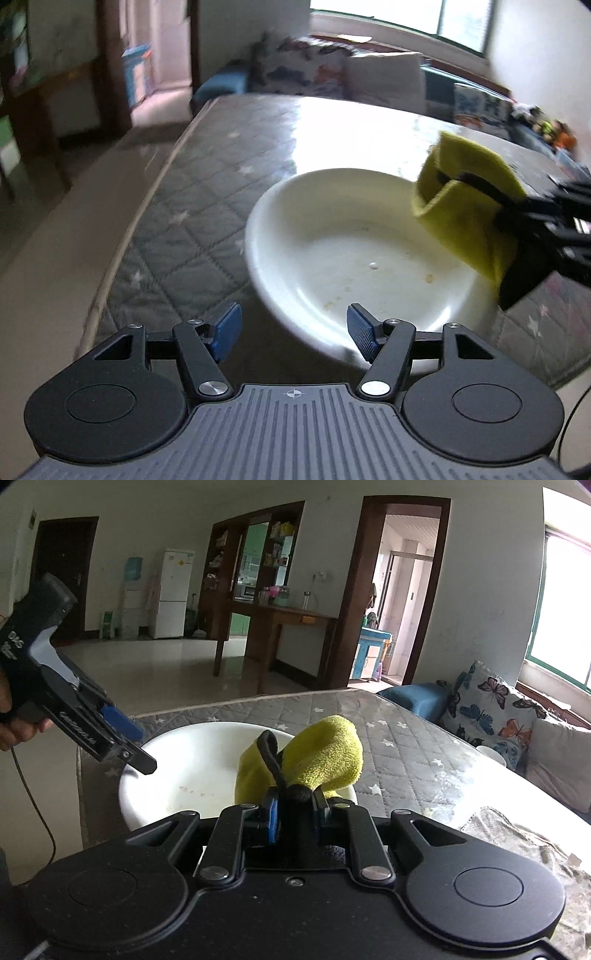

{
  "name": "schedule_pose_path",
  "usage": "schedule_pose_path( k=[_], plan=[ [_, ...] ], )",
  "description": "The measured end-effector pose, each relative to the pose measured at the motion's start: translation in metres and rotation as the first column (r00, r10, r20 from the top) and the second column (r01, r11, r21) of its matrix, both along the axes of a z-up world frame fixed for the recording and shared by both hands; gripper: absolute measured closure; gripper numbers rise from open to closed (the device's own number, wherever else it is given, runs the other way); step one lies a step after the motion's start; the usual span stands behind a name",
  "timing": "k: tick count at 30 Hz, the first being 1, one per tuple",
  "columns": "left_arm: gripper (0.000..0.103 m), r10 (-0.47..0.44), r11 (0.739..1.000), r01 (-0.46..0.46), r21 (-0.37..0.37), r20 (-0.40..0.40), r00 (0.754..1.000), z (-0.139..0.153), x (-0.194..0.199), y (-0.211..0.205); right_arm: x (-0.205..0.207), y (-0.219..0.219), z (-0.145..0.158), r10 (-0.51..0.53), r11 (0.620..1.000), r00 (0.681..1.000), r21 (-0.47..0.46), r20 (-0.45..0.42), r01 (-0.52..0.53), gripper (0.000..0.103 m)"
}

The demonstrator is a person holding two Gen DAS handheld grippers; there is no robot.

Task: Clean bowl
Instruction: 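Tilt the bowl with the left tool while the right tool moves the cloth inside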

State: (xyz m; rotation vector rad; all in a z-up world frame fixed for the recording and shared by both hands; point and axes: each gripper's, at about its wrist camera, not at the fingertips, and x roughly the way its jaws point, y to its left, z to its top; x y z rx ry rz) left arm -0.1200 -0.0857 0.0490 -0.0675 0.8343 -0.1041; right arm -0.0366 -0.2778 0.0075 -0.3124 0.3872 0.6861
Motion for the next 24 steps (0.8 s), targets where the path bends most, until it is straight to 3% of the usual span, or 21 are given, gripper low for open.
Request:
schedule_pose_path(
  k=[4,11,17,24],
  plan=[
    [0.04,0.066,0.996,-0.068,-0.06,-0.033,0.997,-0.002,0.009,0.004,0.001,0.003,-0.001,0.003,1.0,1.0,0.011,-0.014,-0.003,0.085],
    [0.069,0.101,0.982,-0.114,-0.152,-0.088,0.991,-0.012,0.016,0.002,-0.005,0.008,-0.005,0.004,1.0,1.0,0.025,-0.026,-0.003,0.085],
    [0.073,0.118,0.975,-0.137,-0.174,-0.118,0.986,-0.021,0.02,-0.001,-0.014,0.015,-0.008,0.026,0.999,0.999,0.029,-0.024,-0.025,0.085],
    [0.075,0.13,0.982,-0.141,-0.126,-0.093,0.987,-0.021,0.021,-0.008,-0.023,0.025,-0.012,0.056,0.998,0.998,0.031,-0.026,-0.055,0.084]
  ],
)
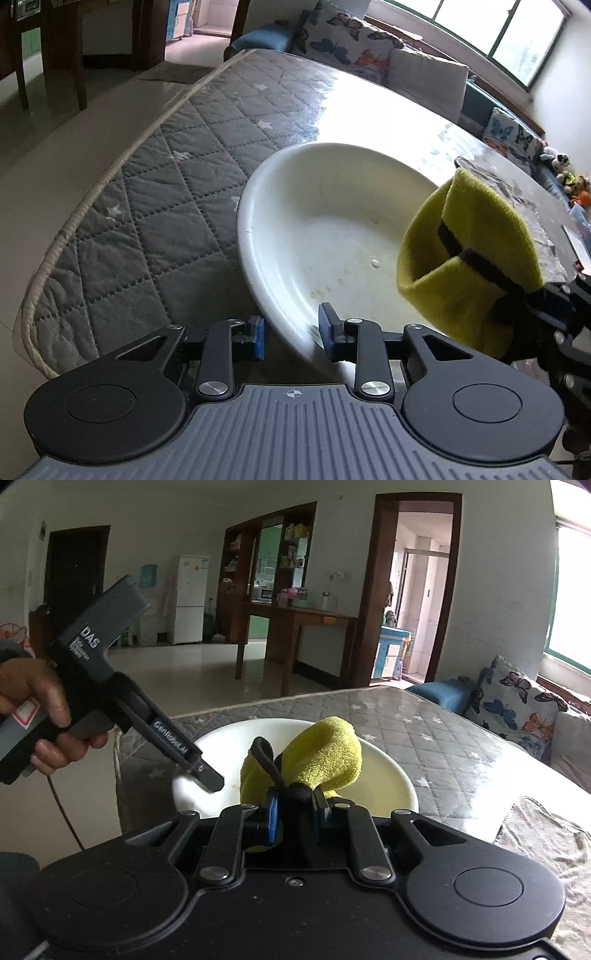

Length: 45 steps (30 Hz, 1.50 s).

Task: Clean bowl
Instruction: 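Tilt the bowl with the left tool while the right tool moves the cloth inside, then wipe the bowl's inner wall near the left tool with the yellow cloth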

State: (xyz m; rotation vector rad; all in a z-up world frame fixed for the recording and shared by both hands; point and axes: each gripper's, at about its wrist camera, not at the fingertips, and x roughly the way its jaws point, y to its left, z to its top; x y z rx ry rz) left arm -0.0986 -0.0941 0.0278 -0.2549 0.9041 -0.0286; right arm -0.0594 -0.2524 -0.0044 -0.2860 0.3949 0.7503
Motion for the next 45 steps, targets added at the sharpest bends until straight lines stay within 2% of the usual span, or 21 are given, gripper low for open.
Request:
schedule_pose_path(
  k=[5,18,29,33,45],
  plan=[
    [0.077,-0.025,0.998,0.023,0.05,0.038,0.999,0.004,0.004,-0.007,-0.003,0.001,-0.002,0.009,1.0,1.0,0.0,-0.01,-0.009,0.085],
    [0.083,-0.116,0.992,0.111,0.064,0.095,0.989,0.005,0.057,-0.024,-0.001,0.002,-0.007,-0.036,0.999,0.999,0.001,-0.025,0.036,0.085],
    [0.08,-0.119,0.992,0.117,0.036,0.072,0.99,-0.009,0.068,-0.029,-0.009,0.006,-0.02,-0.062,0.998,0.997,-0.028,-0.04,0.061,0.085],
    [0.078,-0.126,0.99,0.121,0.071,0.073,0.989,-0.009,0.069,-0.035,-0.017,0.012,-0.022,-0.061,0.996,0.998,-0.065,-0.006,0.061,0.085],
    [0.071,-0.154,0.981,0.143,0.128,0.08,0.985,-0.012,0.07,-0.042,-0.021,0.008,-0.025,-0.077,0.995,0.997,-0.07,-0.004,0.077,0.085]
  ],
)
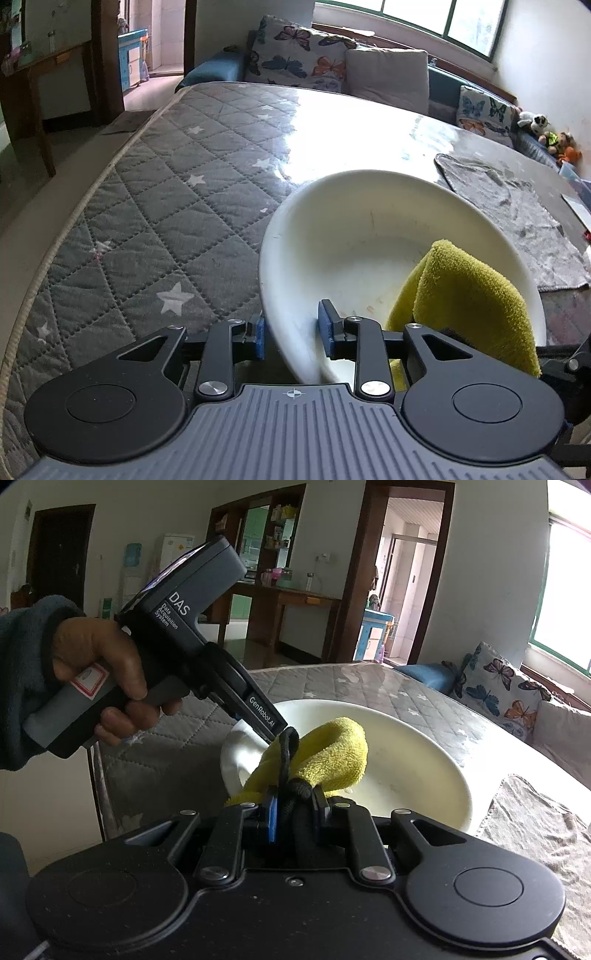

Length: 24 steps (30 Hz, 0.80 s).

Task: Clean bowl
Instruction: 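Wipe the bowl's inner wall near the left tool with the yellow cloth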

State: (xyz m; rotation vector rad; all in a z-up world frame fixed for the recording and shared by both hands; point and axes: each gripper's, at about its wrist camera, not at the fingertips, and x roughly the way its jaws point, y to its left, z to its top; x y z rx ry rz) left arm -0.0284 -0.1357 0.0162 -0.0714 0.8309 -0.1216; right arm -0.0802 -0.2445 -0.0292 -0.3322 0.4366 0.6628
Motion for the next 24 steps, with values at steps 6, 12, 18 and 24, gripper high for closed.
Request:
schedule_pose_path(
  k=[6,12,18,24],
  plan=[
    [0.071,0.007,1.0,-0.007,0.007,0.001,1.0,0.002,-0.009,-0.016,0.002,-0.006,0.001,-0.021,1.0,1.0,-0.006,-0.006,0.021,0.085],
    [0.071,0.002,1.0,-0.002,0.004,0.006,1.0,0.001,-0.011,-0.02,0.003,-0.011,-0.001,-0.043,0.999,0.999,-0.02,0.001,0.043,0.085],
    [0.071,-0.009,1.0,0.009,0.003,0.01,1.0,-0.001,-0.01,-0.018,0.009,-0.019,-0.001,-0.08,0.996,0.997,-0.031,0.013,0.08,0.085],
    [0.071,-0.015,1.0,0.015,0.002,0.011,1.0,-0.001,-0.008,-0.013,0.016,-0.025,-0.002,-0.112,0.993,0.993,-0.046,0.028,0.113,0.085]
  ],
)
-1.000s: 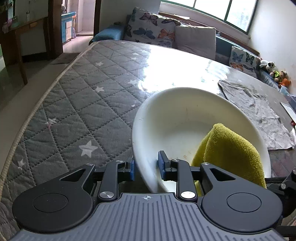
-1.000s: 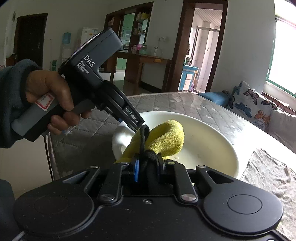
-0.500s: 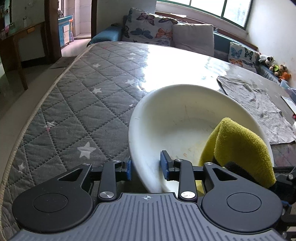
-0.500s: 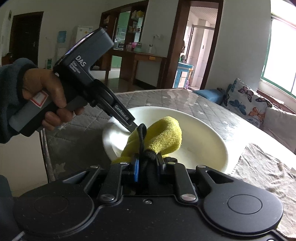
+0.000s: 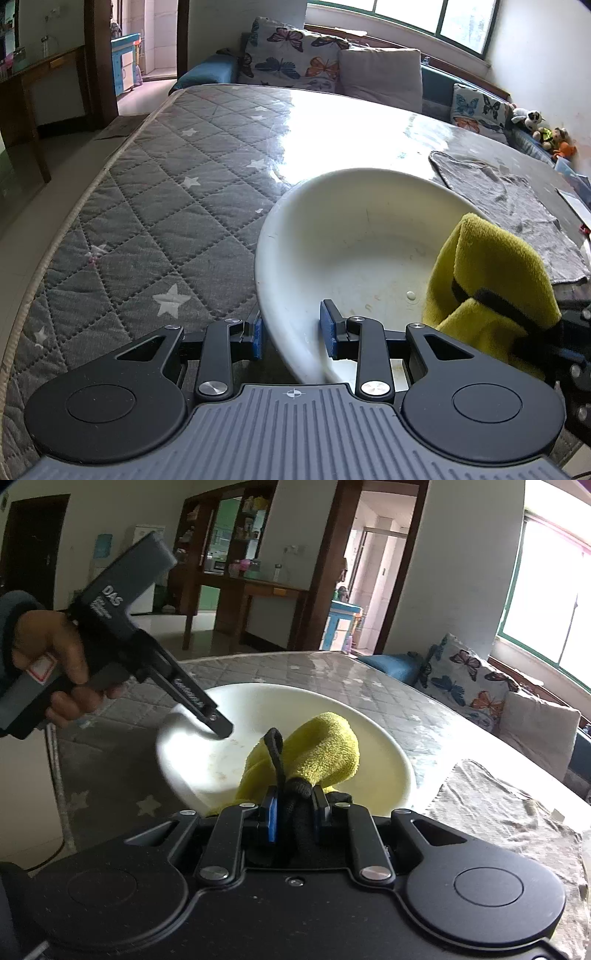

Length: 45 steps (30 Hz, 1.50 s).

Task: Clean bowl
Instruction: 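Wipe the bowl's inner wall near the left tool with the yellow cloth, then rub the cloth across the bowl interior with the right tool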

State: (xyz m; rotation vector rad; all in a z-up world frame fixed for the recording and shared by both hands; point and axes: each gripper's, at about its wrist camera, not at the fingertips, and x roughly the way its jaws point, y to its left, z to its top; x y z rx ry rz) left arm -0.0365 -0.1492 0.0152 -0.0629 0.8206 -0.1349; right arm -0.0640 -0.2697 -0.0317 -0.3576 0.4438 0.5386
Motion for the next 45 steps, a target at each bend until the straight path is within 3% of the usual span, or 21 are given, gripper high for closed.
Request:
schedule_pose_path(
  k=[27,35,45],
  plan=[
    [0.07,-0.018,1.0,0.018,0.005,-0.002,1.0,-0.001,0.0,0.006,0.056,-0.011,-0.008,-0.062,0.992,0.996,-0.102,0.067,0.069,0.085],
    [0.069,-0.019,1.0,0.019,0.008,-0.002,1.0,-0.002,0.0,0.006,0.074,-0.008,-0.008,-0.045,0.987,0.998,-0.154,0.052,0.053,0.084],
    [0.069,-0.016,1.0,0.016,0.009,-0.002,1.0,0.0,-0.001,0.004,0.074,0.001,-0.005,0.003,0.972,1.0,-0.233,-0.03,-0.01,0.083]
  ],
)
